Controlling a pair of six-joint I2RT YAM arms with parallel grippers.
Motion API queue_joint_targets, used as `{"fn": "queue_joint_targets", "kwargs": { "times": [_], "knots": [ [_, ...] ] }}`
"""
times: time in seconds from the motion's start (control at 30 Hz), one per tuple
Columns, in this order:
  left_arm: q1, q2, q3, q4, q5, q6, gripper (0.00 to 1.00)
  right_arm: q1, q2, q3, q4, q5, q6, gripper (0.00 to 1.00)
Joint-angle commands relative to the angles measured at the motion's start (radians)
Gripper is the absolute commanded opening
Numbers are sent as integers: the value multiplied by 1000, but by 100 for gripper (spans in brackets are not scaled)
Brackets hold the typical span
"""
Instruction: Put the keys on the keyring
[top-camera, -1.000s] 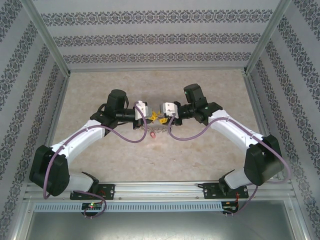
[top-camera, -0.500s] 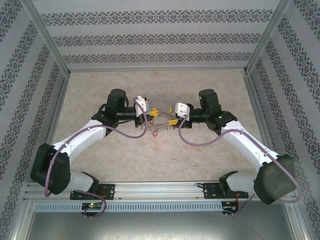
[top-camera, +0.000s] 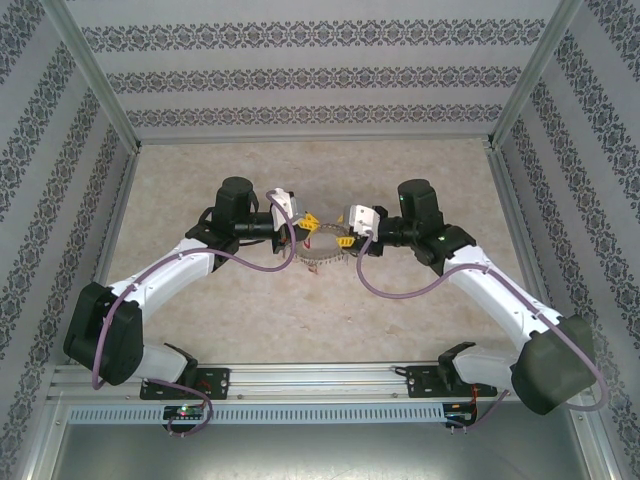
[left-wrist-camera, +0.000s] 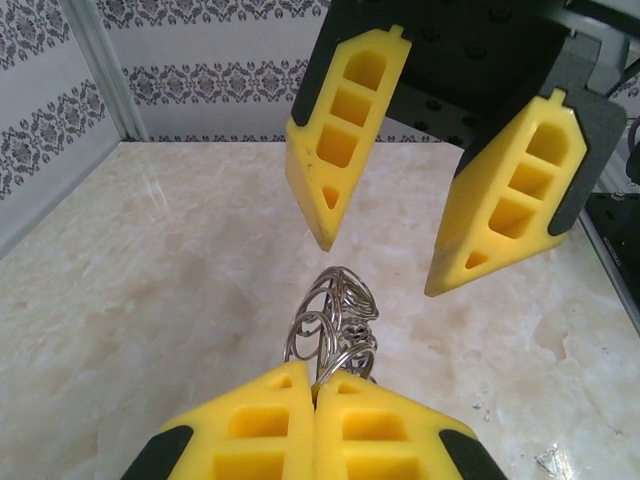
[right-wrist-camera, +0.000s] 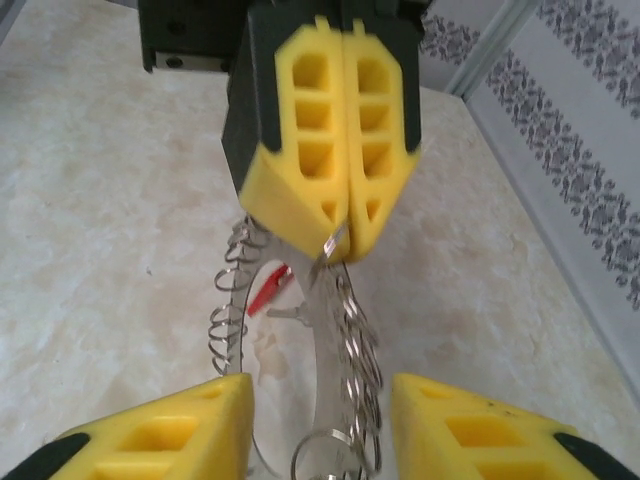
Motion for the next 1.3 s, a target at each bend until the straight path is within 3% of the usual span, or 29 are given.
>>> {"fn": "queue_joint_targets", "kwargs": {
  "times": [0.0,0.23,0.6,1.27],
  "knots": [
    [1,5,11,65,-24,-51,0,41,21,42,16,-7,77,33],
    [-1,23,-4,129,-45,-117,0,73,68,46,61,33,187,30],
    [-2,21,-13,137,-46,-133,0,75,123,63,110,96,245,38],
    [-17,24,-36,208,-109,-227,0,93,211,77,256,162,408,23]
  ]
}}
